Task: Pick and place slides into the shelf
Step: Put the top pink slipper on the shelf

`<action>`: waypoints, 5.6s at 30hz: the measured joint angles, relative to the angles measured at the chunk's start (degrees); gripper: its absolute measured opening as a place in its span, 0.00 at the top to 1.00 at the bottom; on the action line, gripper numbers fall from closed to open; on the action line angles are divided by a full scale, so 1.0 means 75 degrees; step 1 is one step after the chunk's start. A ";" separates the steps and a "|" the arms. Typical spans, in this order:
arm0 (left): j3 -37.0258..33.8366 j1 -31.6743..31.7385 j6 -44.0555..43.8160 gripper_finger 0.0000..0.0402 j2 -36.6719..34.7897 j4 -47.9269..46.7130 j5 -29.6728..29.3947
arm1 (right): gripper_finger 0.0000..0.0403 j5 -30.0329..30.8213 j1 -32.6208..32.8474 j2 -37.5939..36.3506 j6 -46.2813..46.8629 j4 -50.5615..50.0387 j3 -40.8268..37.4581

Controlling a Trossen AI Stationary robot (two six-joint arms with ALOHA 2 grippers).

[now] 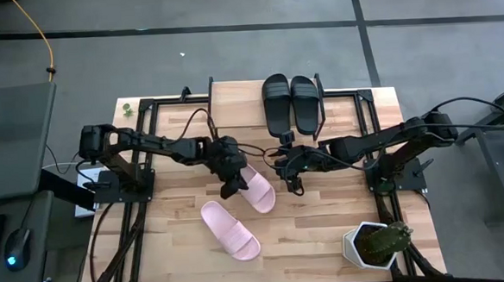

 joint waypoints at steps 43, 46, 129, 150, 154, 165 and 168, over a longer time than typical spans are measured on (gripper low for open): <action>0.4609 0.0655 0.2378 1.00 -0.1230 -0.6468 -0.0691 | 0.62 0.4735 0.1705 0.0000 -0.1623 0.0942 0.0000; 0.5002 0.0901 0.2400 1.00 -0.1227 -0.6709 -0.0498 | 0.62 0.4762 0.1864 0.0000 -0.1908 0.1133 0.0000; 0.6030 0.0473 0.1770 1.00 -0.1145 -0.7308 0.0676 | 0.62 0.4037 0.2328 0.0801 -0.5886 0.4642 0.0000; 0.6030 0.0398 0.1764 1.00 -0.1151 -0.7152 0.0612 | 0.95 0.3266 0.2334 0.0799 -0.5670 0.4799 0.0003; 0.6030 0.0398 0.1767 1.00 -0.1151 -0.7161 0.0495 | 0.94 0.3264 0.2332 0.0799 -0.5597 0.4807 0.0003; 0.6030 0.0395 0.1881 0.88 -0.1169 -0.7166 -0.1532 | 0.97 0.3529 0.2317 0.0799 -0.5511 0.4812 0.0003; 0.6030 0.0395 0.1884 0.80 -0.1169 -0.7166 -0.2035 | 0.97 0.3646 0.2285 0.0799 -0.5511 0.4817 0.0003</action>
